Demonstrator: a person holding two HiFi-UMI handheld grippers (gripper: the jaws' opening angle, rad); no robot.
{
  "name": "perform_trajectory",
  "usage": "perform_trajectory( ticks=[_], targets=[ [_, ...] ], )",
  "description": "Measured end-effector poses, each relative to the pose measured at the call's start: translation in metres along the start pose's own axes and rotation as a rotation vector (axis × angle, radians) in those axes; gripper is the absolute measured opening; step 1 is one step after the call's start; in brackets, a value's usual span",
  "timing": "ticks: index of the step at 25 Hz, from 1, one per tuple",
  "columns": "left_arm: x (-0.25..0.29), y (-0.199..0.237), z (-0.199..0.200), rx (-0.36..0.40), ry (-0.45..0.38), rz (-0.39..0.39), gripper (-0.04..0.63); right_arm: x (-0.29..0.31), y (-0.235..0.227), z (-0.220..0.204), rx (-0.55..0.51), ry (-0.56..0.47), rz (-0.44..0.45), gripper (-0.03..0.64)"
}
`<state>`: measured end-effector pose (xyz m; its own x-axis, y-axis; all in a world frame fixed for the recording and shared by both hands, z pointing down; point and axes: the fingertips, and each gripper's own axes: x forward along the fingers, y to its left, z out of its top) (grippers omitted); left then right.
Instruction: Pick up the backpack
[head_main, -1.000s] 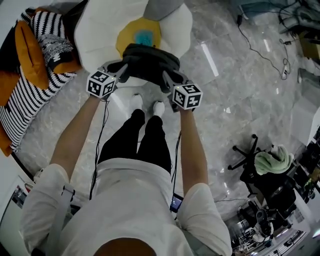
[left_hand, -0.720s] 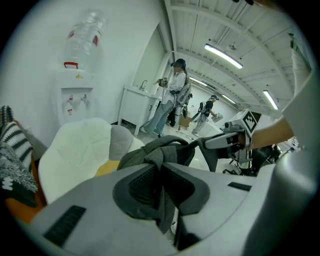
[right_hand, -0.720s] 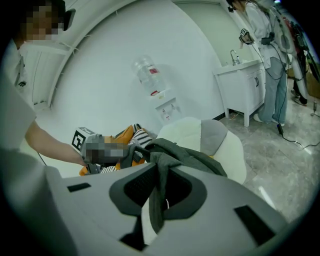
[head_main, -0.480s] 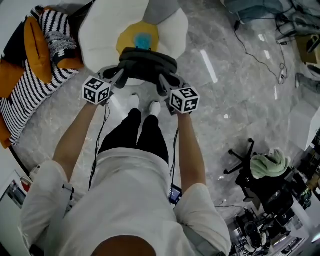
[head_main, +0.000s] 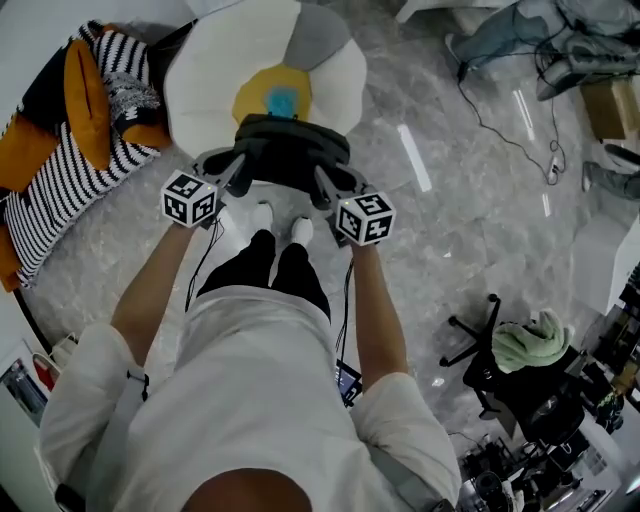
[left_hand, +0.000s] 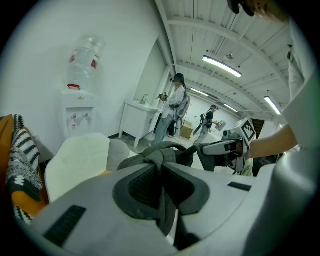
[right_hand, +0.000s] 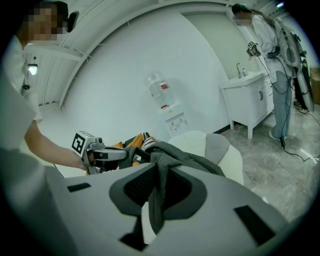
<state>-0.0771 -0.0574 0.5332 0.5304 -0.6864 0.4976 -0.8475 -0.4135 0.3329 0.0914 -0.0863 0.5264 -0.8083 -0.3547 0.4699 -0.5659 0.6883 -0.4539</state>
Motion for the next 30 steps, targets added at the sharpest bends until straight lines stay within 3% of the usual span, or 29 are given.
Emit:
perform_trajectory(
  ticks=[18,30],
  targets=[
    [-0.057,-0.051,0.07,0.014,-0.153,0.011,0.035,-0.056,0.048,0.06,-0.103,-0.077,0.061,0.046],
    [-0.098,-0.077,0.14,0.107,-0.289,-0.009,0.035,-0.092,0.085,0.123,-0.183,-0.19,0.091,0.046]
  ],
)
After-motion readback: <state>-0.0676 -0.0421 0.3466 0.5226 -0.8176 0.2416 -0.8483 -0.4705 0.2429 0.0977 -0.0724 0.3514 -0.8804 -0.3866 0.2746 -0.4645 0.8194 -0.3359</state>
